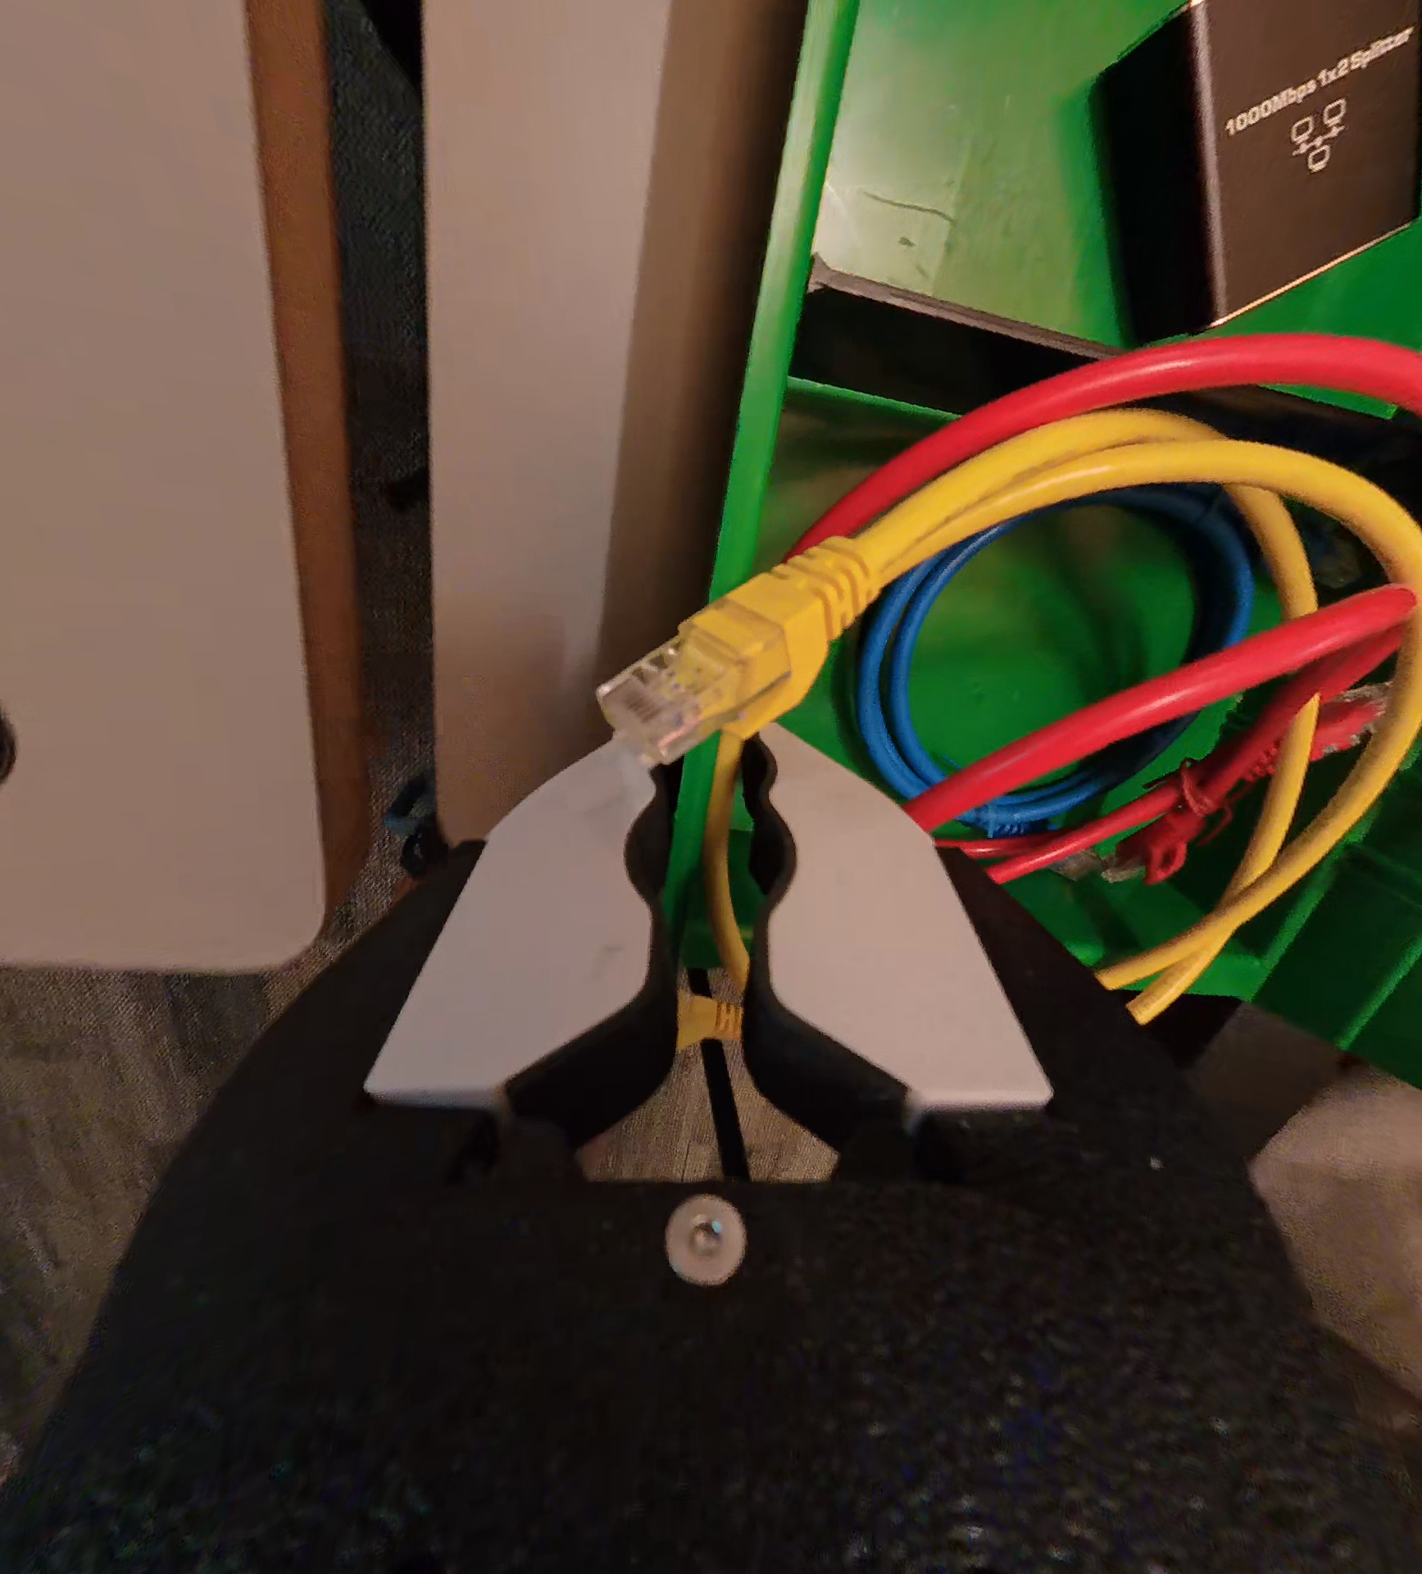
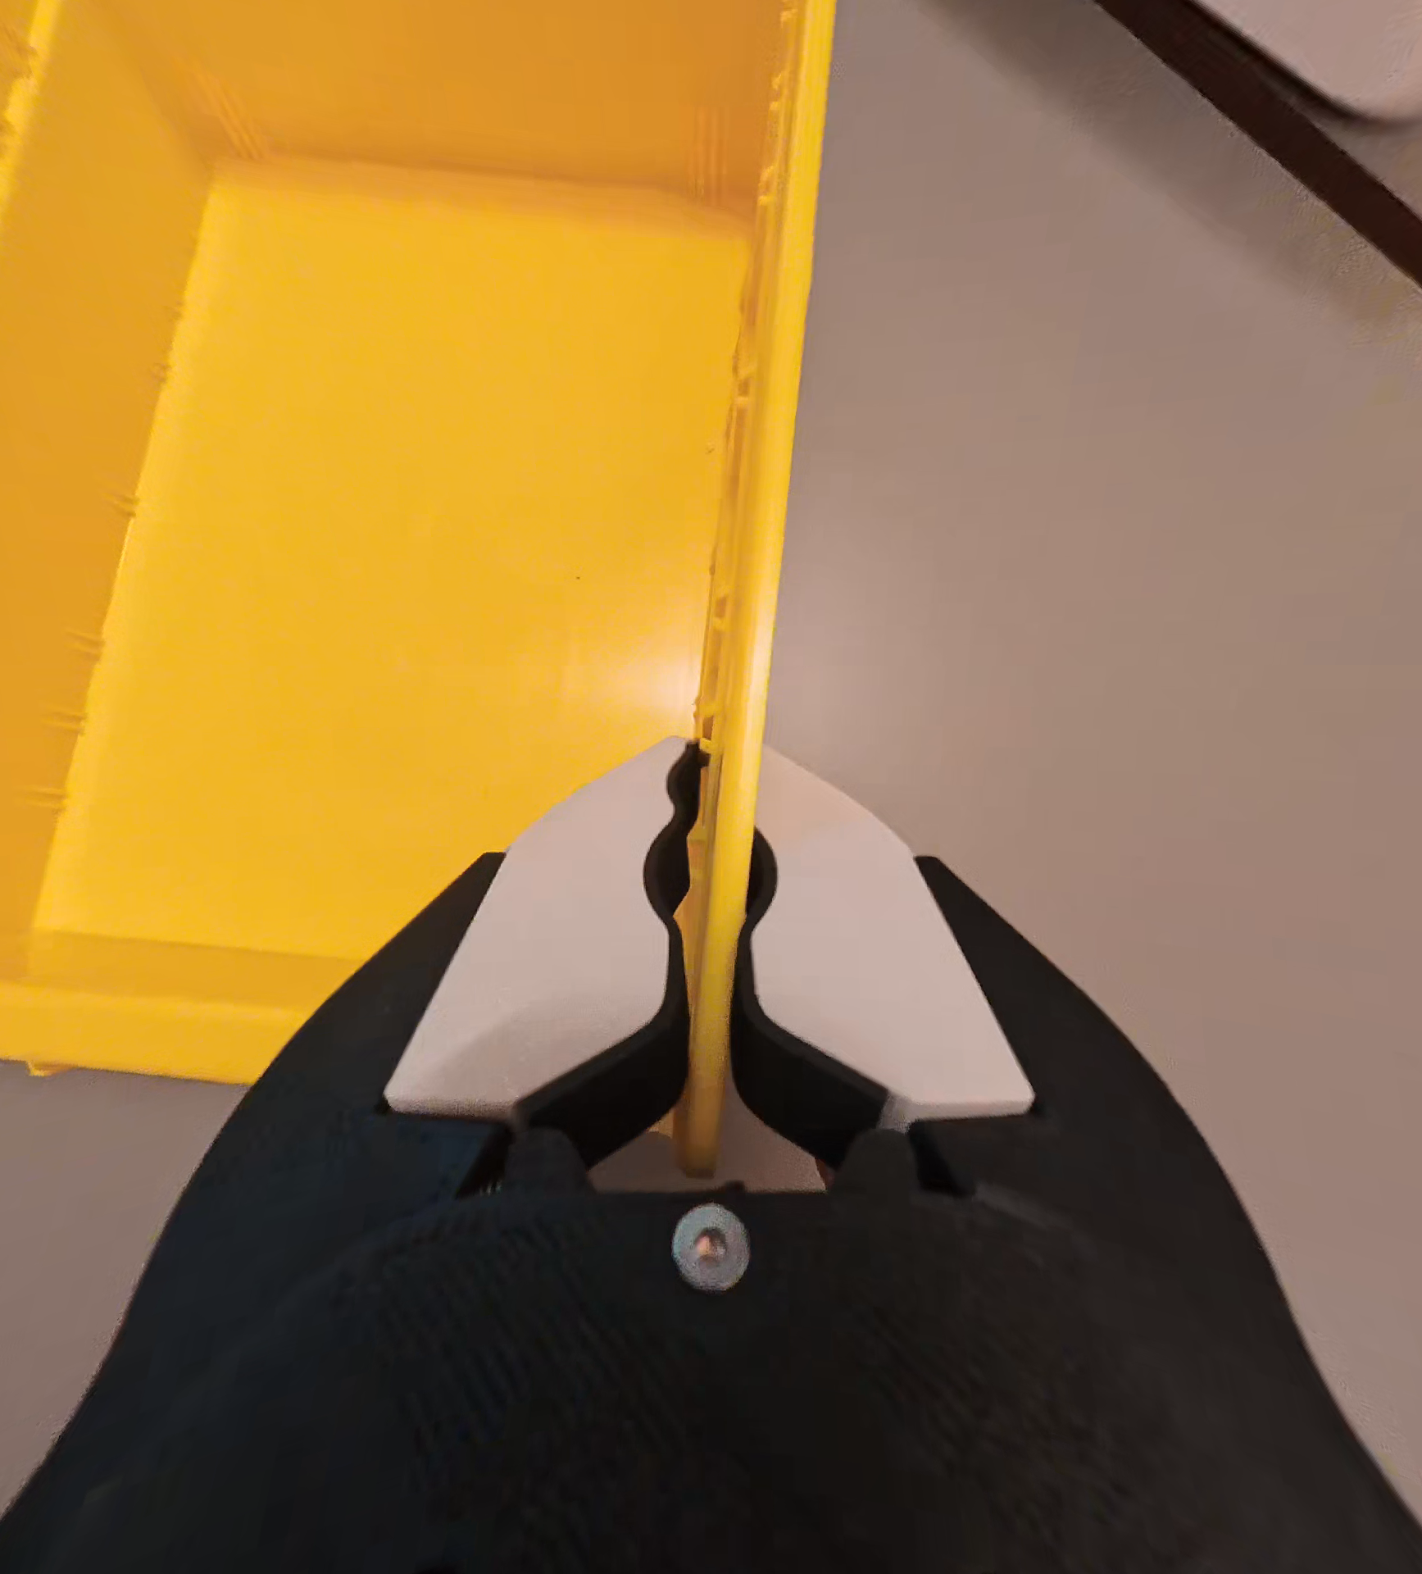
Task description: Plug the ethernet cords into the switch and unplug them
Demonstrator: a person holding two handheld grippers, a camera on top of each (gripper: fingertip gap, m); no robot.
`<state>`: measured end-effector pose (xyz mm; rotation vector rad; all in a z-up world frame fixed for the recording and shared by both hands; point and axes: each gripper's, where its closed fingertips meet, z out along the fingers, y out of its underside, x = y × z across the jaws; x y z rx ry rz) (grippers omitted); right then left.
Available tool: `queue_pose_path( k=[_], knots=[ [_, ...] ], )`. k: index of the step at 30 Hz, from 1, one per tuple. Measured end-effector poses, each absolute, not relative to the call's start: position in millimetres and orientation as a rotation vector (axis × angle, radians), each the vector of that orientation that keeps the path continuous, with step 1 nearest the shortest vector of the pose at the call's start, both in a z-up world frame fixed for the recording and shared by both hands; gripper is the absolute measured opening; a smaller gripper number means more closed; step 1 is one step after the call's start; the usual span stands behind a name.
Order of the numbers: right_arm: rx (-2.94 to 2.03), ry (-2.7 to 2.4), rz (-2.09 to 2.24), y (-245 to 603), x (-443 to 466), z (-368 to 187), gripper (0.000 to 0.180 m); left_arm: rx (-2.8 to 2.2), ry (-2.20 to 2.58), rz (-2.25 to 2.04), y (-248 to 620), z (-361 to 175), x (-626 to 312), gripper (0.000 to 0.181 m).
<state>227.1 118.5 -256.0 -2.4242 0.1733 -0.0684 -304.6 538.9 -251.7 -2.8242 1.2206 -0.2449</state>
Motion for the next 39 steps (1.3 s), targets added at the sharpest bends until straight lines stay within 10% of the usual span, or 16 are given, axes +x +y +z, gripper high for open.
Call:
queue_pose_path(
  k=[10,24,30,39],
  knots=[
    [-2.314,0.789,-0.345,-88,407,-258,0.004,-2.779,1.264,-0.286,562,-253,-143,0.012],
    [-2.287,0.888,-0.329,-100,517,-257,0.004,-2.71,1.234,-0.461,546,-253,7,0.014],
    [-2.202,0.781,-0.453,-113,490,-219,0.062,-2.545,1.327,-0.429,547,-210,-11,0.054],
    [-1.925,0.555,-0.542,-55,385,-145,0.077,-2.554,1.19,-0.977,546,-146,122,0.081]
  ],
)
